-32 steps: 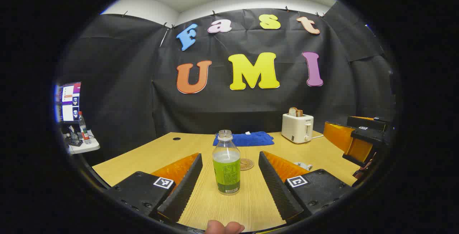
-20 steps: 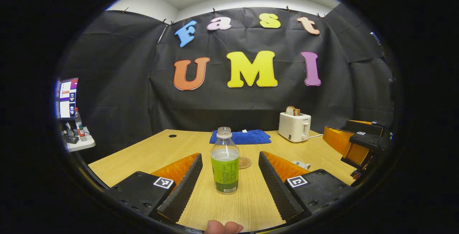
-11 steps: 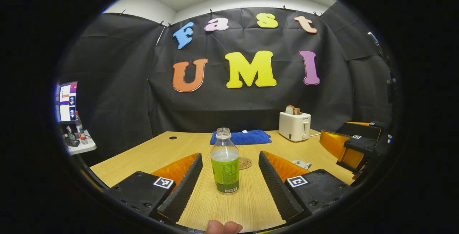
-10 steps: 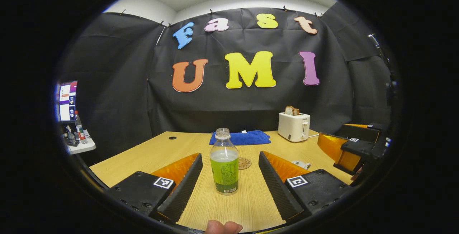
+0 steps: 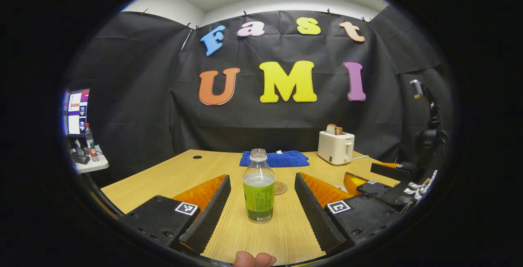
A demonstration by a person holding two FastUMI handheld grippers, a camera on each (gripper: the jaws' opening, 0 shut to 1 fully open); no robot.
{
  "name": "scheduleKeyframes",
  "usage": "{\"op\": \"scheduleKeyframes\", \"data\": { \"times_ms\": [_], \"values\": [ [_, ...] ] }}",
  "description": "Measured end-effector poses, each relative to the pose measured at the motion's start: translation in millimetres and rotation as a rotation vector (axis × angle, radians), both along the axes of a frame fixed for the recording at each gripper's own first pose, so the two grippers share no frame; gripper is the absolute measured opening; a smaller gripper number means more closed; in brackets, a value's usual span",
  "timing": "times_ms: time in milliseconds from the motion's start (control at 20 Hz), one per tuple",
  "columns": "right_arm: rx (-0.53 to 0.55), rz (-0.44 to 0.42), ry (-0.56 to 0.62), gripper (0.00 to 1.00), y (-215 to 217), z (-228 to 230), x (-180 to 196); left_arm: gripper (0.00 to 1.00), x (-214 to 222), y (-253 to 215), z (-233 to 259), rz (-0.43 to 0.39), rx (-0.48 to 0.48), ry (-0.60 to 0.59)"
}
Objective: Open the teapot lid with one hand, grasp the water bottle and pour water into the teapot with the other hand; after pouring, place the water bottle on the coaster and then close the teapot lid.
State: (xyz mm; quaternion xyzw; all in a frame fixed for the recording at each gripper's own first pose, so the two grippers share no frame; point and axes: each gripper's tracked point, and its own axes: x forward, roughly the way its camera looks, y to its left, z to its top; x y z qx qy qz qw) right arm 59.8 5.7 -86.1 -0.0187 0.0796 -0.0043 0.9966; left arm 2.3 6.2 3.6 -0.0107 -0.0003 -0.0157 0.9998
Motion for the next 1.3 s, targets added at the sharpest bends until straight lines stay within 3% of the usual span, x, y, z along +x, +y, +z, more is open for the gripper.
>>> {"op": "scheduleKeyframes", "data": {
  "times_ms": [300,400,600,650,750,950,1050,1200,1300],
  "values": [
    [-0.015,0.009,0.063,0.95,10.7,-24.1,21.3,0.98,2.6,7.3,-3.4,0.009,-0.004,0.009],
    [-0.021,0.017,0.078,0.90,13.9,-29.6,26.6,0.98,2.6,10.9,-4.2,0.014,-0.006,0.012],
    [-0.028,0.020,0.113,0.60,18.2,-37.6,34.8,0.98,4.6,15.0,-6.7,0.023,-0.011,0.019],
    [-0.029,0.024,0.114,0.46,20.0,-36.1,36.3,0.98,5.3,16.4,-7.4,0.023,-0.012,0.021],
    [-0.043,0.033,0.115,0.33,23.6,-37.3,36.2,0.98,6.7,18.6,-7.9,0.025,-0.012,0.024],
    [-0.073,0.022,0.124,0.28,23.7,-31.8,44.8,0.98,6.3,19.0,-9.5,0.027,-0.011,0.030],
    [-0.072,0.027,0.129,0.05,21.4,-41.6,42.5,0.98,8.8,18.6,-9.8,0.027,-0.012,0.028],
    [-0.080,0.039,0.129,0.01,22.1,-40.4,39.5,0.98,9.0,18.8,-10.7,0.028,-0.017,0.030],
    [-0.067,0.055,0.123,0.05,22.5,-36.1,39.4,0.98,11.9,20.1,-15.9,0.033,-0.025,0.041]
  ]
}}
